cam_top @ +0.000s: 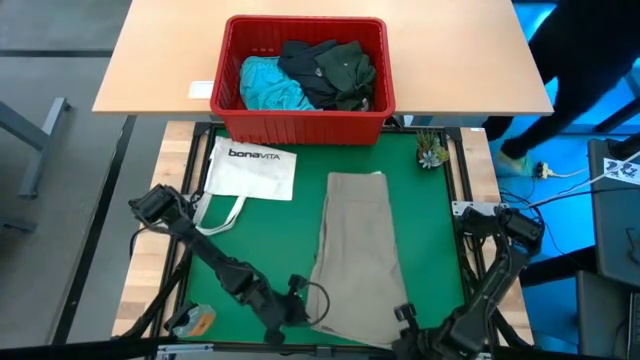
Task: Fold Laundry from Bin
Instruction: Fold the light brown shorts
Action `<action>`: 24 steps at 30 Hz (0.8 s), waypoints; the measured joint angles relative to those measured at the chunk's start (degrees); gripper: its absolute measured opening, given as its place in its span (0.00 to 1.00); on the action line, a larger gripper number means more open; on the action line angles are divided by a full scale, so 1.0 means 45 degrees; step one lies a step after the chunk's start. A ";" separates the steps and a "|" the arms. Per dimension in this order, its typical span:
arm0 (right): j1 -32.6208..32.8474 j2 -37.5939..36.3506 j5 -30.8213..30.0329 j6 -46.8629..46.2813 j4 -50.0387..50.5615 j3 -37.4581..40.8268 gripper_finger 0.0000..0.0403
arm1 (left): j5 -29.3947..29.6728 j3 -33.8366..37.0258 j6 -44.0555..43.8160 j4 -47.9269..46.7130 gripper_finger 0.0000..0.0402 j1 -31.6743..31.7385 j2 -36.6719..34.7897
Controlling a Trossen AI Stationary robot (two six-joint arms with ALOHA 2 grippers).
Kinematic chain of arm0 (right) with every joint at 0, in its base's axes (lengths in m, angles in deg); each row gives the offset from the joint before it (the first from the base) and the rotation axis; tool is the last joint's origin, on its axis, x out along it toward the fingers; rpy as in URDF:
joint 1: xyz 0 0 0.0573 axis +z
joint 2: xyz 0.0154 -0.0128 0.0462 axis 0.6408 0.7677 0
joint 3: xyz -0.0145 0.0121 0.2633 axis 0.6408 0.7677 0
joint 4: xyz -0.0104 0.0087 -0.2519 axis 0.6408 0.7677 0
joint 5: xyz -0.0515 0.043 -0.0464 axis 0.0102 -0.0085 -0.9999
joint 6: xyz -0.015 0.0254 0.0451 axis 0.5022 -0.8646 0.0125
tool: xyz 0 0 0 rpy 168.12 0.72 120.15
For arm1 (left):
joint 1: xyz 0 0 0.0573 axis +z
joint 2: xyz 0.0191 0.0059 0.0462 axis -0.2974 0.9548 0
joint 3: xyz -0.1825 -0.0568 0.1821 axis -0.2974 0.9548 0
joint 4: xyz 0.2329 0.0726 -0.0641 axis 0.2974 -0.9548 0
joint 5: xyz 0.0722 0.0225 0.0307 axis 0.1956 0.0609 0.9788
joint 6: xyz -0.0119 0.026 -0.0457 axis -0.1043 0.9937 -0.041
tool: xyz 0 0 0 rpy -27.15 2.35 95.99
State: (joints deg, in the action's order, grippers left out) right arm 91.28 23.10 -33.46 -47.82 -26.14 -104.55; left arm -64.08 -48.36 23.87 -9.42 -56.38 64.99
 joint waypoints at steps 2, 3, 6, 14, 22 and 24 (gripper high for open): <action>0.0003 0.0000 -0.0143 0.0219 0.0886 -0.0793 0.03 | 0.0062 0.0000 -0.0001 0.0691 0.00 -0.0148 -0.0010; -0.0002 0.0000 -0.0317 0.0378 0.1416 -0.1202 0.03 | 0.0207 0.0000 -0.0010 0.0889 0.00 -0.0195 -0.0046; -0.0024 -0.0019 -0.0827 0.0788 0.2654 -0.2340 0.02 | 0.0585 -0.0013 -0.0192 0.0998 0.00 -0.0260 -0.0315; -0.0390 -0.0043 -0.2647 0.2417 0.5382 -0.4534 0.03 | 0.2202 -0.0031 -0.0112 0.0959 0.00 -0.0173 -0.1869; -0.1781 -0.0585 -0.2716 0.3886 0.6648 -0.4417 0.02 | 0.3131 -0.0049 0.0293 0.0315 0.00 0.0603 -0.3147; -0.2067 -0.1003 -0.2697 0.4113 0.6958 -0.4304 0.02 | 0.3128 -0.0049 0.0231 0.0212 0.00 0.0903 -0.3186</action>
State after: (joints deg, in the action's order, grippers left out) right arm 81.98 18.59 -45.60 -29.31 5.17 -123.92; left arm -50.00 -48.57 24.91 -8.47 -52.31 50.65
